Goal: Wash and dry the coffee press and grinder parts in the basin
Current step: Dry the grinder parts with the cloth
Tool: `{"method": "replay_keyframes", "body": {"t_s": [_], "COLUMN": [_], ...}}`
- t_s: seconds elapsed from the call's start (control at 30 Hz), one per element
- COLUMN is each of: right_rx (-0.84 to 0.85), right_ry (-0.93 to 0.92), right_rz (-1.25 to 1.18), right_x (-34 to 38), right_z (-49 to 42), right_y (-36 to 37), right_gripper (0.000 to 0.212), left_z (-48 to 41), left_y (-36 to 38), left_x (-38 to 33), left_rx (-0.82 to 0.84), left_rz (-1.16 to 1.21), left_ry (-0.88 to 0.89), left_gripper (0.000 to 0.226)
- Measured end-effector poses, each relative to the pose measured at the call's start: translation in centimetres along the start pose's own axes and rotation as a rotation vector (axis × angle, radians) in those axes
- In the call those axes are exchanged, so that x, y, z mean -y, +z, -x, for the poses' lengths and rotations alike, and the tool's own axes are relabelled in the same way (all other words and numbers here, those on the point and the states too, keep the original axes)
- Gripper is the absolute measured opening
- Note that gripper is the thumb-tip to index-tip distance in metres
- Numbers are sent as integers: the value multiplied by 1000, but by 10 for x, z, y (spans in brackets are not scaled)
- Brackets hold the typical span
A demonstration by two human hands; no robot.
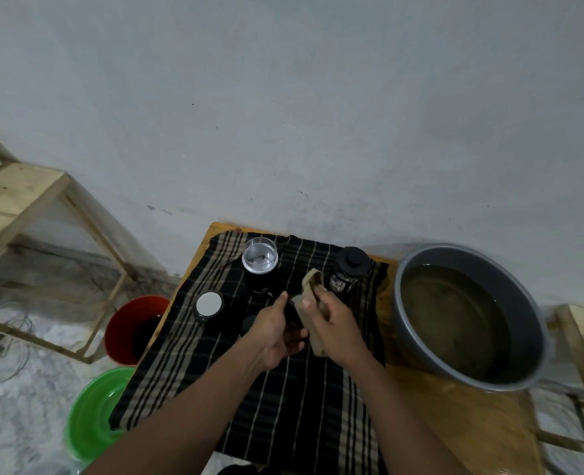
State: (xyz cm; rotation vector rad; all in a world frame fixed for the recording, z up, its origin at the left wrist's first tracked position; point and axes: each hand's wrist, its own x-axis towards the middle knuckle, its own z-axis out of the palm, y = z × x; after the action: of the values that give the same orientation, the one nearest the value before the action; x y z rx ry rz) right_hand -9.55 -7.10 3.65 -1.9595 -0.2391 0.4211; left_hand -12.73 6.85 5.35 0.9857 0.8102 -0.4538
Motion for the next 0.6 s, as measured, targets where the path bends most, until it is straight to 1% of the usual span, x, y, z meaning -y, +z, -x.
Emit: {"method": "replay_keyframes", "body": {"t_s": [0.07,0.13,0.17,0.23,0.27,0.3,0.33,0.4,0.43,0.47,0.53,0.6], "right_rx": [-102,-226,-300,-444,-458,-404,-306,-100,-49,-36,-66,-113], "right_ry": [-67,-71,-26,101,122,102,83,75,79,88,115,207], "right_rz": [94,140,119,-11,-64,-92,-125,-194,-204,-199,-170,-248], "right_x": [-2,1,2,4,4,5,6,1,-2,-3,-8,-13], "right_z": [-2,-4,-6,-10,-11,-11,-9,-6,-5,-5,-8,-7], "right_y": [5,5,4,-4,-9,-11,-11,-9,-7,-6,-5,-2], "right_gripper": [32,16,15,16,16,14,13,26,29,28,21,13], "left_z": [1,1,1,2,2,1,-1,-5,-6,-6,-7,-10], "left_y": [0,-1,0,3,4,4,3,-1,-3,-5,-10,-13], "left_x": [0,0,0,-2,-3,-4,-4,-4,-2,0,6,11], "left_rx": [-16,20,34,49,51,47,44,51,60,68,73,71], "left_rz": [-94,-129,-116,-41,1,34,59,91,101,106,104,44], "left_ry": [-29,-67,-91,-151,-174,-183,-188,-209,-223,-236,-252,-242], "left_gripper": [43,44,44,45,46,46,46,46,48,50,52,52]}}
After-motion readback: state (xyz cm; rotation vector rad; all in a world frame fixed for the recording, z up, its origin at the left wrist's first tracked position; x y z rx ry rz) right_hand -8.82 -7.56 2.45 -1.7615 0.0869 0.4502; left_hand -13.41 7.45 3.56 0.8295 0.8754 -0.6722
